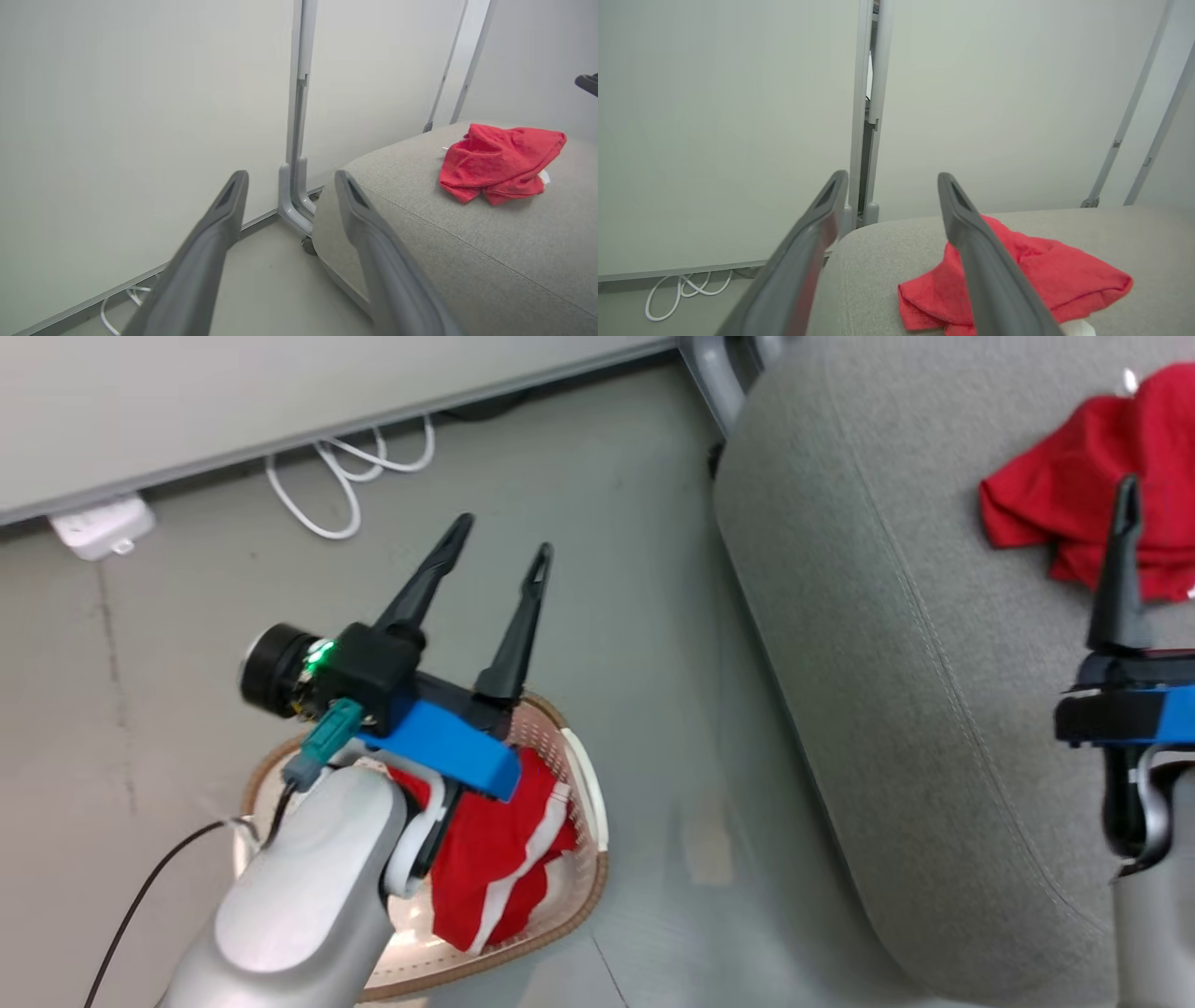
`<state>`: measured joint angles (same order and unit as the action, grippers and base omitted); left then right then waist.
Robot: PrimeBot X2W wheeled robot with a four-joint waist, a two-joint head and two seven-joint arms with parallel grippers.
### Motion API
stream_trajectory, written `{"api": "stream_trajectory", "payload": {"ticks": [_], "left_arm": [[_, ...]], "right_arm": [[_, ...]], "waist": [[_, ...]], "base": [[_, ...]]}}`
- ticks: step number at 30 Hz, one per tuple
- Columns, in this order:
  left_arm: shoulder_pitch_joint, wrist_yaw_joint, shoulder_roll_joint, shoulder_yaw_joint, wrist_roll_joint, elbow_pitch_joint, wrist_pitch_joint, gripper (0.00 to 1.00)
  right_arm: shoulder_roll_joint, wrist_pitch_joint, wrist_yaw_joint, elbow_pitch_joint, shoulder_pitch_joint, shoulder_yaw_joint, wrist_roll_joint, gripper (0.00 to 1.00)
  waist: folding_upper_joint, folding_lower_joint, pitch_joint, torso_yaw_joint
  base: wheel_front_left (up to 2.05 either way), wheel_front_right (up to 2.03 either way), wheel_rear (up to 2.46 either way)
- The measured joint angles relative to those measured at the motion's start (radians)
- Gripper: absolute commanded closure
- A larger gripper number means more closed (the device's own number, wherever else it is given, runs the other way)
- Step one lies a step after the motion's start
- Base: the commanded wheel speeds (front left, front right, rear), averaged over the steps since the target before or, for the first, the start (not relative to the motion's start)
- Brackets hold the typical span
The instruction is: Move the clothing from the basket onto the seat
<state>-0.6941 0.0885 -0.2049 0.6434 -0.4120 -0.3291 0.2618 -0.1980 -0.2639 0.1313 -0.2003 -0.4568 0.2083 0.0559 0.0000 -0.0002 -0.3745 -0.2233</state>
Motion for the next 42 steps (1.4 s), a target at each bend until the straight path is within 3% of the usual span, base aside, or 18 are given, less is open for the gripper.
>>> {"api": "stream_trajectory", "payload": {"ticks": [10,20,33,42], "left_arm": [[0.202,0.004,0.016,-0.247,0.047,0.064,0.001,0.0],[0.39,-0.06,0.077,-0.43,0.127,0.106,0.001,0.0],[0.565,-0.153,0.135,-0.546,0.208,0.11,0.001,0.0],[0.601,-0.177,0.152,-0.568,0.221,0.089,0.001,0.0]], "right_arm": [[0.03,0.0,0.0,0.032,0.066,-0.197,0.021,0.0],[0.064,0.0,0.0,0.029,0.209,-0.247,0.05,0.0],[0.099,0.0,0.0,0.014,0.369,-0.218,0.063,0.0],[0.108,0.0,0.0,0.006,0.417,-0.21,0.065,0.0]], "waist": [[0.0,0.0,0.124,0.107],[0.0,0.0001,0.236,0.182],[0.0,0.0002,0.316,0.201],[0.0,0.0002,0.347,0.21]], "base": [[0.0,0.0,0.0],[0.0,0.0,0.0],[0.0,0.0,0.0],[0.0,0.0,0.0]]}}
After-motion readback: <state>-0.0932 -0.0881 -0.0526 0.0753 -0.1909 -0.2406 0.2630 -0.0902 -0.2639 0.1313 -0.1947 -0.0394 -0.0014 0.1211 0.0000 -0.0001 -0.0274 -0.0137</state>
